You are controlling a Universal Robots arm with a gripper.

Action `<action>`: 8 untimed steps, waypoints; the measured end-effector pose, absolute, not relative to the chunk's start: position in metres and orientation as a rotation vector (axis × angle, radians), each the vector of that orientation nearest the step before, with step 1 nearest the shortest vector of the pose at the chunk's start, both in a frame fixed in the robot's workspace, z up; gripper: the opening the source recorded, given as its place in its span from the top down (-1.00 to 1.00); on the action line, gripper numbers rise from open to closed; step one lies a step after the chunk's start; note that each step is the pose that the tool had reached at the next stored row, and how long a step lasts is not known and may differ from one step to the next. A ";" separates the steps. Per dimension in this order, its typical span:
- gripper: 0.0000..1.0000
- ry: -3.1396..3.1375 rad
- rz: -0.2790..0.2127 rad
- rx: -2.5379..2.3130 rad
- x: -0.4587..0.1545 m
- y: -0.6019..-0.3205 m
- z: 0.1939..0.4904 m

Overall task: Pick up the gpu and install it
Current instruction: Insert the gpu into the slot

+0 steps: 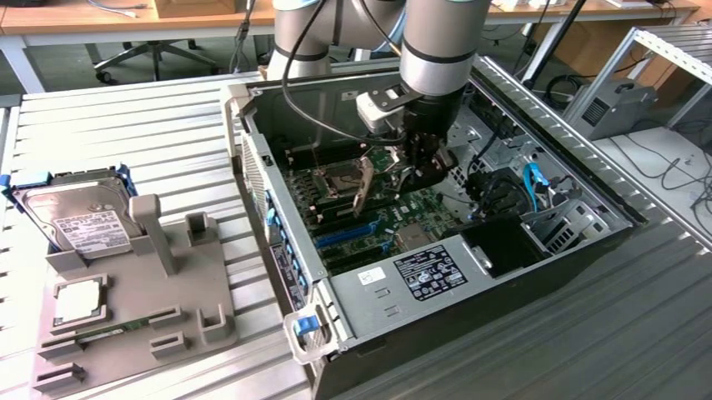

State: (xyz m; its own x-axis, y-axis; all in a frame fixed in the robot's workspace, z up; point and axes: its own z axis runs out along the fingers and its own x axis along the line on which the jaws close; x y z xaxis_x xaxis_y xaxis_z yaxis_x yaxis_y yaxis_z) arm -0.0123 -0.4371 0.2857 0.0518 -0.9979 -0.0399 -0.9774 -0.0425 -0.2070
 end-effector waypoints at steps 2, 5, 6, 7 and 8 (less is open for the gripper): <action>0.48 2.041 -0.171 -2.141 -0.012 -0.437 0.286; 0.48 2.041 -0.171 -2.141 -0.012 -0.437 0.286; 0.48 2.042 -0.171 -2.141 -0.013 -0.437 0.286; 0.48 2.042 -0.173 -2.142 -0.013 -0.438 0.286; 0.48 2.044 -0.177 -2.144 -0.013 -0.438 0.286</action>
